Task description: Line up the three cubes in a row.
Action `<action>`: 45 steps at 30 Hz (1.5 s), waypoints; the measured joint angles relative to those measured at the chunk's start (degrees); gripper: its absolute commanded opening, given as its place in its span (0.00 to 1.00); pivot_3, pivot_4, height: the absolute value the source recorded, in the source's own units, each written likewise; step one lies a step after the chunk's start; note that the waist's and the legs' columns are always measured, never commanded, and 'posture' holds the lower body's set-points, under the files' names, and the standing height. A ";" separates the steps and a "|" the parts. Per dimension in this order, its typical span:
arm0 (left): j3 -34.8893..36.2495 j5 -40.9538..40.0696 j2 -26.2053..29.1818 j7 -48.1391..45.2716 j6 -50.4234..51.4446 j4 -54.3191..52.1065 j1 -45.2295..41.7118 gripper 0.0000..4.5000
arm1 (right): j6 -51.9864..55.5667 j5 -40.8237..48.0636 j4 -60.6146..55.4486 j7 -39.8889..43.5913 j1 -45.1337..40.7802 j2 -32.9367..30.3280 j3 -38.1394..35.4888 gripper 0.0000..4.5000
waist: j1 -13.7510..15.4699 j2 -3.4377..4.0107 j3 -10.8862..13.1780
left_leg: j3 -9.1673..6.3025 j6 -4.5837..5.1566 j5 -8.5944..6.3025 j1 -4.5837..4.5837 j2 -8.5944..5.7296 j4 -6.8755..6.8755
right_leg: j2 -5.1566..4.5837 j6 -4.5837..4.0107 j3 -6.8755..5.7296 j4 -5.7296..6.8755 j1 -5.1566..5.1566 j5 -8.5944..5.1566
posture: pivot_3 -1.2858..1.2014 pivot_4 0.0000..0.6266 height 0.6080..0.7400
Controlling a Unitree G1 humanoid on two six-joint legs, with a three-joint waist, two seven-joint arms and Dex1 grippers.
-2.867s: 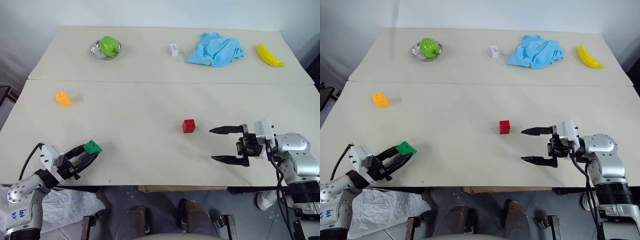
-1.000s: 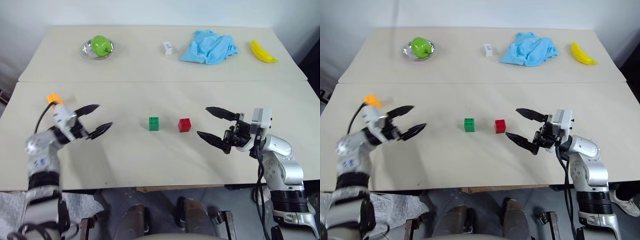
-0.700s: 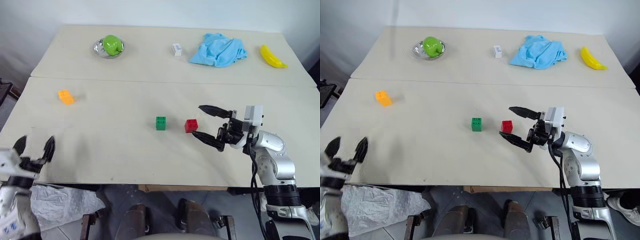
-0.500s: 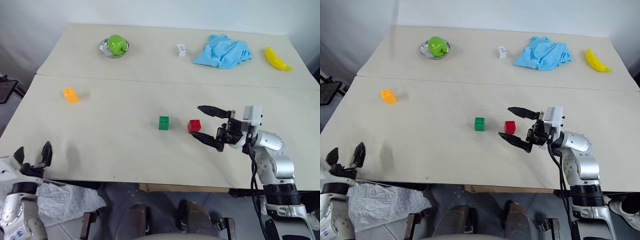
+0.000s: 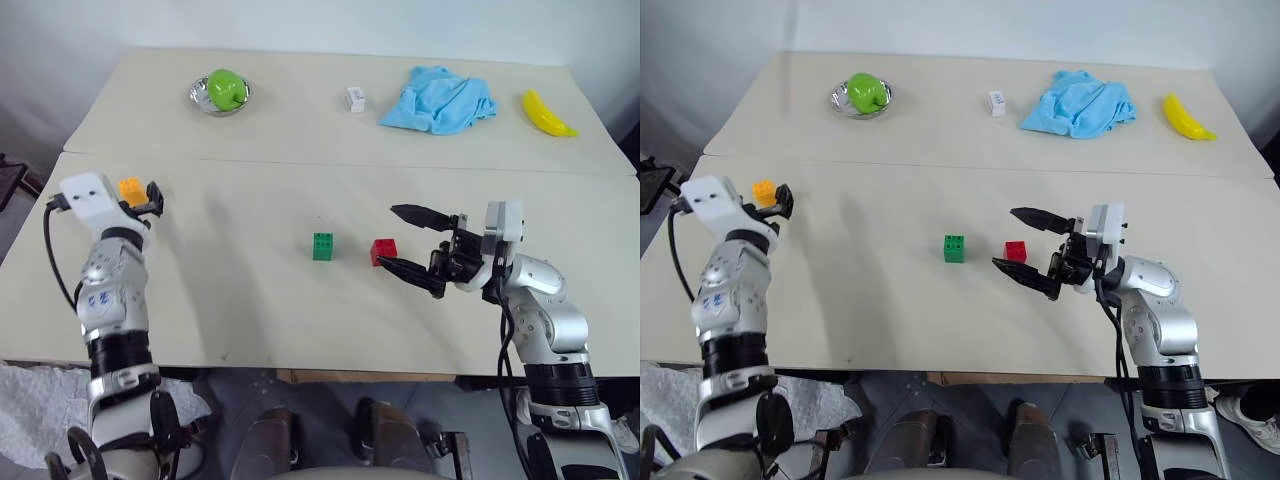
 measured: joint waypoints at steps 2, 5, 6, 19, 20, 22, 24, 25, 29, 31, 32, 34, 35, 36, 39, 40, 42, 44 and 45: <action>-0.69 1.33 0.17 1.07 -2.10 4.46 -2.13 1.00 | 0.07 0.00 -0.33 -0.54 0.60 0.15 -0.02 1.00 | 0.04 0.00 0.00 | -0.01 0.00 0.00 -0.02 0.00 -0.06 | 0.02 0.00 -0.04 -0.04 -0.02 0.00 | 0.52 0.24 1.00; -0.92 2.36 0.99 2.42 -4.39 10.34 -4.73 1.00 | 0.10 0.00 -1.08 -1.02 1.37 0.36 0.01 1.00 | 0.06 0.00 0.00 | 0.00 0.00 0.00 -0.02 0.00 -0.07 | 0.04 0.01 -0.04 -0.04 -0.03 0.00 | 0.52 0.24 1.00; -1.02 2.96 1.32 3.08 -5.04 12.42 -5.56 1.00 | 0.10 0.00 -1.24 -1.24 1.91 0.36 0.01 1.00 | 0.05 0.00 0.00 | 0.00 0.00 0.00 -0.03 0.00 -0.06 | 0.04 0.01 -0.04 -0.05 -0.03 0.00 | 0.52 0.24 1.00; -0.86 3.23 3.06 2.19 -8.50 19.75 -6.90 0.79 | -0.30 -0.24 -1.19 -2.76 2.62 0.73 -0.08 1.00 | 0.10 -0.01 0.00 | 0.01 0.00 0.00 -0.04 0.01 -0.04 | 0.04 0.01 -0.04 -0.03 -0.03 0.00 | 0.52 0.24 1.00; -0.71 3.01 3.26 2.29 -8.57 20.58 -7.33 0.73 | -0.31 -0.32 -1.19 -2.76 2.54 0.82 -0.06 1.00 | 0.12 -0.01 0.00 | 0.01 0.00 0.00 -0.04 0.01 -0.04 | 0.03 0.01 -0.03 -0.03 -0.03 0.00 | 0.52 0.24 1.00; -0.68 2.86 3.47 2.43 -8.58 20.93 -7.62 0.58 | -0.32 -0.39 -1.19 -2.76 2.52 0.89 -0.06 1.00 | 0.12 -0.01 0.00 | 0.00 0.00 0.00 -0.04 0.01 -0.04 | 0.03 0.01 -0.03 -0.03 -0.03 0.00 | 0.52 0.24 1.00; -0.98 2.94 3.59 2.12 -8.50 21.04 -7.62 0.45 | -0.34 -0.40 -1.19 -2.77 2.53 0.89 -0.06 1.00 | 0.09 -0.01 0.00 | 0.00 0.00 0.00 -0.04 0.01 -0.04 | 0.03 0.01 -0.04 -0.03 -0.03 0.00 | 0.52 0.24 1.00; -1.37 3.00 3.89 1.47 -8.48 21.26 -7.62 0.38 | -0.36 -0.40 -1.19 -2.77 2.53 0.88 -0.07 1.00 | 0.06 -0.01 0.00 | 0.01 0.00 0.00 -0.04 0.00 -0.04 | 0.04 0.01 -0.04 -0.04 -0.03 0.00 | 0.52 0.24 1.00; -3.17 2.53 7.57 -9.35 -11.00 24.13 -7.71 0.33 | -0.52 -0.40 -1.27 -2.76 3.53 0.48 -0.77 1.00 | -0.05 -0.01 0.00 | 0.08 -0.01 0.00 -0.04 -0.04 -0.04 | 0.09 0.01 -0.04 -0.05 -0.04 0.00 | 0.52 0.24 1.00; -4.79 2.03 9.78 -18.98 -14.30 25.97 -7.91 0.33 | -0.31 -0.26 -1.81 -2.86 5.06 0.08 -1.81 1.00 | 0.08 -0.01 0.00 | 0.20 -0.01 0.00 -0.08 -0.04 -0.05 | 0.10 0.01 -0.07 -0.07 -0.05 -0.01 | 0.52 0.24 1.00; -6.43 1.53 11.41 -28.28 -17.65 26.68 -7.94 0.33 | 0.01 0.11 -2.72 -2.87 6.47 -0.84 -2.51 1.00 | 0.17 -0.01 0.00 | 0.32 -0.01 0.00 -0.15 -0.04 -0.04 | 0.10 0.01 -0.13 -0.08 -0.06 -0.01 | 0.52 0.24 1.00; -9.16 0.68 13.84 -43.65 -22.25 27.02 -8.13 0.33 | 0.95 0.79 -4.13 -2.69 8.50 -2.76 -3.93 1.00 | 0.14 -0.01 0.00 | 0.53 -0.02 0.00 -0.13 -0.03 -0.07 | 0.10 0.00 -0.10 -0.14 -0.06 -0.01 | 0.52 0.24 1.00; -10.47 -0.55 14.72 -52.61 -24.44 26.84 -8.09 0.33 | 1.48 1.35 -4.88 -2.49 9.69 -3.97 -4.63 1.00 | 0.07 -0.01 0.00 | 0.58 -0.02 0.00 -0.12 -0.03 -0.08 | 0.10 0.00 -0.09 -0.13 -0.06 -0.01 | 0.52 0.24 1.00; -12.21 -1.53 15.40 -61.59 -26.74 26.34 -7.94 0.33 | 2.16 1.77 -5.79 -2.04 11.07 -5.24 -5.28 1.00 | 0.05 -0.01 0.00 | 0.61 -0.02 0.00 -0.12 -0.03 -0.08 | 0.11 0.01 -0.09 -0.14 -0.07 -0.01 | 0.52 0.24 1.00; -17.27 -1.52 16.78 -80.59 -31.61 26.89 -8.47 0.33 | 3.64 3.02 -7.57 -1.04 14.74 -8.32 -7.93 1.00 | -0.05 0.00 0.00 | 0.80 -0.07 -0.03 -0.07 -0.02 -0.09 | 0.29 0.00 -0.06 -0.19 -0.08 -0.01 | 0.52 0.24 1.00; -18.43 -1.47 16.69 -84.45 -32.08 28.11 -9.03 0.33 | 3.86 3.51 -8.07 -0.66 15.69 -9.18 -8.84 1.00 | -0.06 0.00 0.00 | 0.81 -0.09 -0.02 -0.06 0.01 -0.09 | 0.35 0.00 -0.04 -0.20 -0.08 -0.01 | 0.52 0.24 1.00; -20.64 -1.18 15.45 -90.53 -32.67 29.91 -10.72 0.33 | 4.26 4.12 -8.66 0.42 17.31 -10.87 -10.01 1.00 | -0.04 -0.01 0.00 | 0.84 -0.13 0.00 -0.05 0.06 -0.05 | 0.39 0.00 -0.01 -0.16 -0.08 -0.01 | 0.52 0.24 1.00; -22.63 -0.30 14.23 -91.27 -34.37 31.20 -11.93 0.33 | 4.60 4.38 -9.01 1.52 18.19 -11.44 -10.38 1.00 | 0.00 -0.01 0.00 | 0.86 -0.14 0.01 -0.03 0.10 -0.01 | 0.39 0.01 0.04 -0.13 -0.08 -0.01 | 0.52 0.24 1.00; -23.28 0.18 13.54 -91.27 -35.45 32.52 -12.75 0.33 | 4.57 4.39 -9.01 1.97 18.60 -11.50 -10.43 1.00 | 0.03 -0.01 0.00 | 0.86 -0.14 0.01 -0.03 0.10 0.01 | 0.39 0.01 0.05 -0.11 -0.08 -0.01 | 0.52 0.24 1.00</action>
